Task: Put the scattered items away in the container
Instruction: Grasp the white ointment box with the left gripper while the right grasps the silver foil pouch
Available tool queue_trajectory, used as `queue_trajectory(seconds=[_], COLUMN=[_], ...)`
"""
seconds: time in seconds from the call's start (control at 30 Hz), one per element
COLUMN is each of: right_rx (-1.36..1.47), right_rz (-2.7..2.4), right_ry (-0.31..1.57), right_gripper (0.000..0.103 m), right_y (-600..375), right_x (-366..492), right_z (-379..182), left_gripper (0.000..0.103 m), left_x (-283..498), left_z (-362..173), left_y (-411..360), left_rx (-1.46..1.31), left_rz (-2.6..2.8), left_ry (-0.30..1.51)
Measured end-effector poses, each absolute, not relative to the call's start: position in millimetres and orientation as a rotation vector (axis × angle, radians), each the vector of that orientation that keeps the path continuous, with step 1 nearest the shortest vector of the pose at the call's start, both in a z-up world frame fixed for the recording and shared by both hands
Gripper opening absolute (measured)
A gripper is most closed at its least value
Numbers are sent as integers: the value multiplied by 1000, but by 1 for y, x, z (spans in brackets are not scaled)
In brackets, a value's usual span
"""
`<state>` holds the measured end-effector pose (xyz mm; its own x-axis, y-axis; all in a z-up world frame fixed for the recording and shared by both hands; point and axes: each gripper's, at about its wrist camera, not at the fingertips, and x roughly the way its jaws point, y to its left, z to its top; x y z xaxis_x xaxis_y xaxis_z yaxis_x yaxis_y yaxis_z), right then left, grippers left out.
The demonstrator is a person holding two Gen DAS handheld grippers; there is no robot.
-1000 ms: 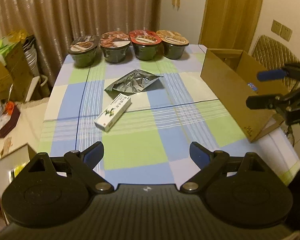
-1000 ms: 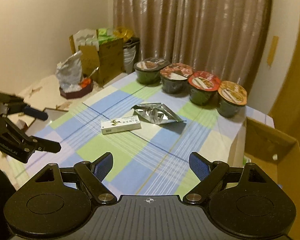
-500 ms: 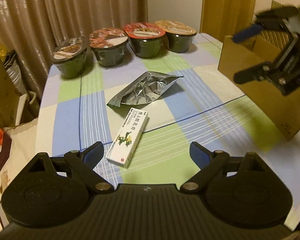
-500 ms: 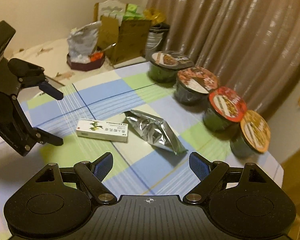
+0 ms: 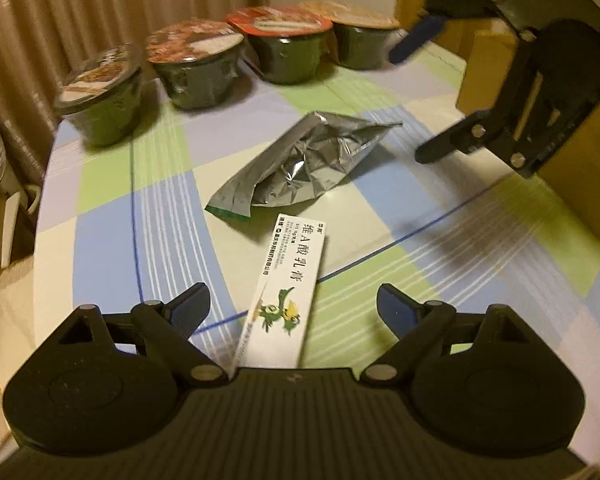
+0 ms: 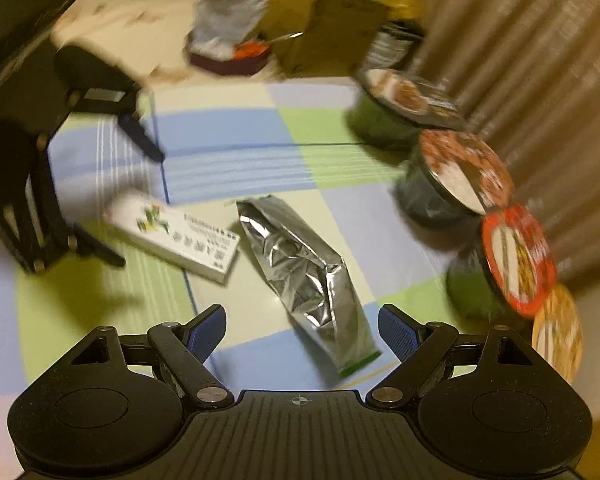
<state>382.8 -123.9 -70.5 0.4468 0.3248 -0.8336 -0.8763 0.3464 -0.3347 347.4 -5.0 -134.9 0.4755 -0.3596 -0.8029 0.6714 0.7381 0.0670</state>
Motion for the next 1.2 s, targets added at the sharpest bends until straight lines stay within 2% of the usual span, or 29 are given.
queue_trajectory(seconds=[0.13,0.37,0.47,0.63,0.87,0.93,0.97,1.0,1.07,1.13,1.2], right_rx=[-1059,-1210,-1257,-1252,-1206,-1209,-1193,-1174,-1162,-1145,-1145], right_rz=[926,985,1008,1031,1031,1035,1032,1024,993,985,991], right_ry=[718,712,711,754,871,880,889,904,904,925,945], right_gripper=[89,89,89,89,88,88,88,87,58,53,51], right_y=[-114,-94,-86,-74,-61,-61,-60,-60,-61,-62,-65], right_x=[395,414,421,438,454,453,453,455,456,458,455], right_z=[-90,-120,-129,-138,-151,-153,-153,-152,-150,-147,-145], left_gripper=[82,68,67,68,60,55,48,39,36,36,34], left_x=[360,374,376,384,389,391,392,392,391,391,388], left_z=[-147,-165,-169,-170,-169,-168,-168,-168,-168,-167,-167], left_y=[-12,-21,-22,-21,-24,-23,-23,-23,-24,-27,-28], left_rx=[522,652,698,729,750,746,738,731,738,747,752], left_rz=[-700,-792,-823,-864,-909,-917,-917,-917,-915,-912,-912], left_ry=[872,905,909,906,912,917,923,929,931,933,935])
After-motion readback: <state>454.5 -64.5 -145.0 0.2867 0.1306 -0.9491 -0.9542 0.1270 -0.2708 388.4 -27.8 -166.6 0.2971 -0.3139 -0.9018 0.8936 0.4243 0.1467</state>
